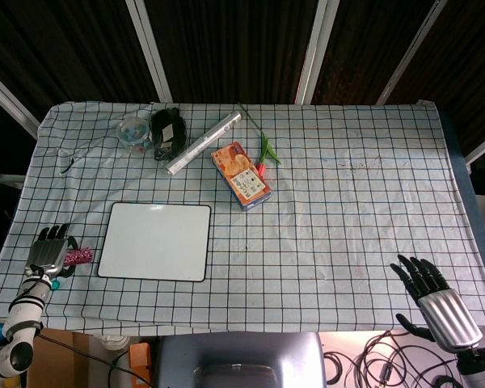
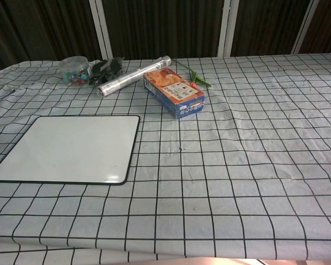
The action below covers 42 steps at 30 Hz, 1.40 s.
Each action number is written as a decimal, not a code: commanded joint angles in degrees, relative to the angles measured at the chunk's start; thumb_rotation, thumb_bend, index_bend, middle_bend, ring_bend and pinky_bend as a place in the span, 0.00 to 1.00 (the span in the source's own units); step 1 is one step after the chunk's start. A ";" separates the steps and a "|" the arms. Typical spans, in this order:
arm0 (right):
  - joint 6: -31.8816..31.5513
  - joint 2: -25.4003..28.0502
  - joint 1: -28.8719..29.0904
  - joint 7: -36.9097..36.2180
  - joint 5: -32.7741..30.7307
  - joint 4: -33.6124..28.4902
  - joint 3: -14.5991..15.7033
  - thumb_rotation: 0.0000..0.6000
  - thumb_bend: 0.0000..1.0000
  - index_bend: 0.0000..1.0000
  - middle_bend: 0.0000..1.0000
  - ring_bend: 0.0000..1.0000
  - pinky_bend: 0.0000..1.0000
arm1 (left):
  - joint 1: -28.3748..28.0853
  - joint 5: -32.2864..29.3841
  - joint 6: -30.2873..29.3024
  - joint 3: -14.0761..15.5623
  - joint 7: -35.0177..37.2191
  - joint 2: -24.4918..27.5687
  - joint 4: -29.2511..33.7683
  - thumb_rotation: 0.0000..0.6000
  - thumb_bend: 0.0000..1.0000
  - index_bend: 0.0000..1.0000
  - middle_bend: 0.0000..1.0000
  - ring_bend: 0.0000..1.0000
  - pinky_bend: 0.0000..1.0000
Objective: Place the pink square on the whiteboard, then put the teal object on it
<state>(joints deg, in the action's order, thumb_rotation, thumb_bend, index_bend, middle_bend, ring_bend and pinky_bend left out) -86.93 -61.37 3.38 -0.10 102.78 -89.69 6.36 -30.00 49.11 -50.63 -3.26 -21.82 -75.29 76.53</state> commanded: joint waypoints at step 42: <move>-0.45 0.54 -0.19 -1.95 -0.39 1.08 -0.03 1.00 0.17 0.00 0.00 0.00 0.09 | -2.40 4.38 -10.66 4.72 -9.94 5.66 19.79 1.00 0.34 0.29 0.01 0.00 0.05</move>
<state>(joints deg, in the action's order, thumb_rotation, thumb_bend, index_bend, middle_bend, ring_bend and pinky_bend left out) -87.47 -60.78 3.16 -2.22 102.32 -88.55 6.28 -34.68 52.69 -59.37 -0.61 -32.03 -72.87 93.57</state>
